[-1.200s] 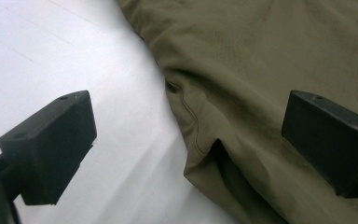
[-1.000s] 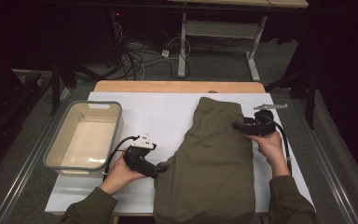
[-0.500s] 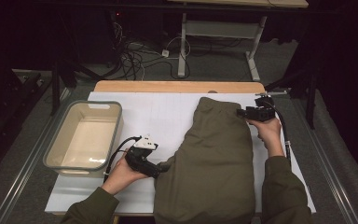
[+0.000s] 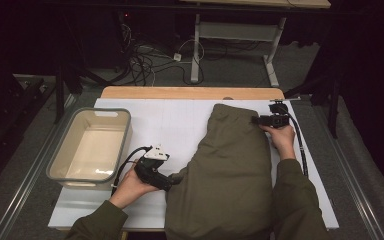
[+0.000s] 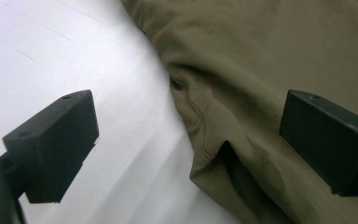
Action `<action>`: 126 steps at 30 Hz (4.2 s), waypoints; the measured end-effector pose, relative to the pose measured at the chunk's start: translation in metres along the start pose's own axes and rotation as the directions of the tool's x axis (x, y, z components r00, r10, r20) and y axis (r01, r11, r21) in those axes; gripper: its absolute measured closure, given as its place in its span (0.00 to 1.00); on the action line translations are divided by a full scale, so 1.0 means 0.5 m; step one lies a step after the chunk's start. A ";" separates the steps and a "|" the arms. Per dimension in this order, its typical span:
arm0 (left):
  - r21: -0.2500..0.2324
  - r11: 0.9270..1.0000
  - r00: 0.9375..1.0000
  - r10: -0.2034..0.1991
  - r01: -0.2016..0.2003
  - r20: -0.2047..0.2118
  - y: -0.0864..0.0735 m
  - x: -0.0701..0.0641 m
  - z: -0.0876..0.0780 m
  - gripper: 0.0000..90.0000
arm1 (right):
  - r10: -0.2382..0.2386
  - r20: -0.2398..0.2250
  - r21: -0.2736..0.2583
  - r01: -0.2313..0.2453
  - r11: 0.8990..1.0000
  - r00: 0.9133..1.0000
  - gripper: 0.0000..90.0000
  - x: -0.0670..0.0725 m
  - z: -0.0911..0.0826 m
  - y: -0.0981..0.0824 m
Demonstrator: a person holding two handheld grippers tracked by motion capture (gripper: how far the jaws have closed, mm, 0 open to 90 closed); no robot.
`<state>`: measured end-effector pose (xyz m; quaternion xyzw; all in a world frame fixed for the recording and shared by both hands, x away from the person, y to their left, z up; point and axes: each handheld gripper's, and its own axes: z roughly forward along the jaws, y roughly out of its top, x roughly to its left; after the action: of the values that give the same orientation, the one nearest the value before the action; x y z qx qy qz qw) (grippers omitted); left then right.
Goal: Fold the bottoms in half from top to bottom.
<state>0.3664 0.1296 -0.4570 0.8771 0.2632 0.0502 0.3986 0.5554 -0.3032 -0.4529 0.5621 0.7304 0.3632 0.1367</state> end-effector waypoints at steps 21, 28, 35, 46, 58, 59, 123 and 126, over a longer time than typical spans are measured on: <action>0.006 1.000 1.000 0.006 -0.006 0.006 0.000 0.001 0.003 0.05 | -0.052 0.000 0.028 0.052 0.998 0.999 0.91 0.011 0.017 -0.003; 0.006 1.000 1.000 0.004 -0.004 0.001 0.001 0.002 0.003 0.05 | -0.106 -0.030 -0.023 0.106 0.994 0.994 0.92 0.027 -0.011 0.002; 0.002 1.000 1.000 0.003 -0.003 -0.007 0.007 0.003 0.004 0.05 | -0.159 -0.090 -0.119 0.148 0.982 0.983 0.92 0.053 -0.061 0.007; 0.006 1.000 1.000 0.004 -0.004 -0.007 0.006 0.002 0.003 0.05 | -0.240 -0.144 -0.197 0.210 0.958 0.960 0.92 0.090 -0.107 -0.014; 0.003 1.000 1.000 0.004 -0.004 -0.012 0.008 0.000 0.004 0.05 | -0.343 -0.209 -0.277 0.280 0.919 0.916 0.92 0.130 -0.175 -0.039; 0.006 1.000 1.000 0.005 -0.005 -0.013 0.009 0.000 0.005 0.05 | -0.351 -0.212 -0.284 0.286 0.915 0.912 0.92 0.134 -0.180 -0.043; -0.030 0.993 0.973 -0.121 0.117 -0.195 0.275 0.169 0.168 0.96 | -0.419 -0.219 -0.422 0.302 0.855 0.881 0.92 0.187 -0.224 0.026; -0.064 0.984 0.974 -0.176 0.169 -0.144 0.267 0.188 0.154 0.95 | -0.426 -0.231 -0.442 0.295 0.847 0.875 0.92 0.186 -0.224 0.039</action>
<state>0.5261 0.0523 -0.4240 0.8342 0.3661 0.0874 0.4030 0.4707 -0.2576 -0.3418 0.3071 0.7480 0.5559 0.1930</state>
